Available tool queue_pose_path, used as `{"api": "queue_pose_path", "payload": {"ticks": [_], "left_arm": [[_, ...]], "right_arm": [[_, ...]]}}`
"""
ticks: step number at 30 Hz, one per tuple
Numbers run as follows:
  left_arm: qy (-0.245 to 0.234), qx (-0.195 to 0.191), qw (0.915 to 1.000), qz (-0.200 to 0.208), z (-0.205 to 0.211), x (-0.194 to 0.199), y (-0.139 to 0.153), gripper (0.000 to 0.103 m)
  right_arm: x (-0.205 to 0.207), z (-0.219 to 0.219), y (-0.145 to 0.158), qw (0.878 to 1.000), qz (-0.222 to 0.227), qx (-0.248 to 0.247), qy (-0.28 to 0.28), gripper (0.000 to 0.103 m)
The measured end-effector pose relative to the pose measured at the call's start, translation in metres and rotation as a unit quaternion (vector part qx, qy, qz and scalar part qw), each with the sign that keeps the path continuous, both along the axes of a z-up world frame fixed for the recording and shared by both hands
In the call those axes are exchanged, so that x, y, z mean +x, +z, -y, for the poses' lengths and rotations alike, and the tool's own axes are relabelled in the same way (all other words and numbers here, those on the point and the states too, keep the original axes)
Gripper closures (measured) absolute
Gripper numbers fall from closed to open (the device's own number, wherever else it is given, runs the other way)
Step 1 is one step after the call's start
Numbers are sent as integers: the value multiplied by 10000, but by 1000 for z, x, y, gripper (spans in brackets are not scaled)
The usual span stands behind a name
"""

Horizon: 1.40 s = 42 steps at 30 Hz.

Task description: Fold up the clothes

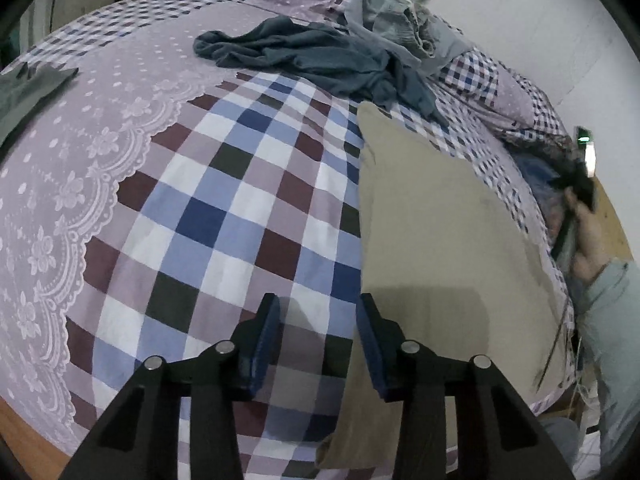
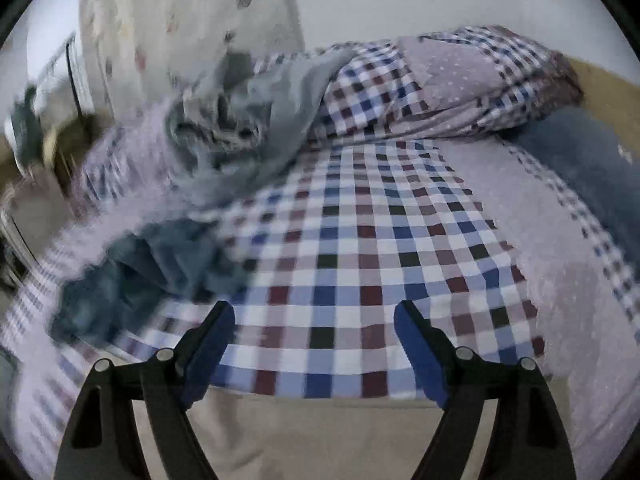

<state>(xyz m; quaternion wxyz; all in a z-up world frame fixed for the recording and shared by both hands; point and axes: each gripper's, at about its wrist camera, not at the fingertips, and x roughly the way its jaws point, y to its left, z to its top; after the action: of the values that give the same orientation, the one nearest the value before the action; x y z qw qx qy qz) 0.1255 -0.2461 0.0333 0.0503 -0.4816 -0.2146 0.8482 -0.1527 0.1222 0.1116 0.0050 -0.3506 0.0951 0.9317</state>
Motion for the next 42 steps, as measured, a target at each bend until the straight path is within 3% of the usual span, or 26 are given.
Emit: {"api": "queue_pose_path", "payload": {"ticks": [4, 12, 15, 19, 21, 27, 29, 31, 35, 36, 37, 38, 40, 42], "left_arm": [[-33, 81, 10000, -34, 2, 2, -1, 60], [106, 404, 9990, -148, 12, 22, -6, 59], [300, 599, 9976, -184, 16, 35, -7, 51], [481, 862, 9948, -268, 11, 61, -12, 44], [507, 935, 9941, -217, 5, 69, -16, 44], [755, 1146, 9904, -140, -7, 86, -22, 44], [835, 1222, 9890, -50, -7, 88, -27, 44], [830, 1200, 9893, -10, -8, 88, -30, 44], [642, 1227, 9904, 3, -13, 86, -32, 44], [583, 1209, 9909, 24, -16, 85, -33, 44], [547, 1173, 9916, 43, -17, 84, -33, 45], [522, 1129, 9922, 61, -19, 83, -34, 49], [564, 1133, 9919, 67, -17, 83, -34, 59], [591, 1276, 9901, -35, -14, 85, -32, 95]], "right_arm": [[65, -47, 14, 9987, 189, -337, 345, 18], [287, -154, 16, 9989, -101, 342, -317, 14], [357, -196, -6, 9942, -40, -519, -942, 14], [420, -240, -58, 9621, 88, -2271, -1503, 14], [438, -250, -81, 9481, 210, -2742, -1597, 14], [455, -264, -104, 9177, 82, -3652, -1562, 19], [449, -261, -109, 9162, 117, -3702, -1528, 24], [439, -259, -117, 9157, 258, -3714, -1514, 36], [422, -253, -126, 9240, 539, -3457, -1541, 39], [422, -252, -124, 9272, 546, -3386, -1507, 49], [422, -251, -121, 9304, 510, -3357, -1382, 101], [422, -249, -119, 9316, 474, -3376, -1262, 99], [430, -244, -100, 9458, 226, -2995, -1231, 100], [439, -242, -82, 9515, -31, -2830, -1205, 100]]}}
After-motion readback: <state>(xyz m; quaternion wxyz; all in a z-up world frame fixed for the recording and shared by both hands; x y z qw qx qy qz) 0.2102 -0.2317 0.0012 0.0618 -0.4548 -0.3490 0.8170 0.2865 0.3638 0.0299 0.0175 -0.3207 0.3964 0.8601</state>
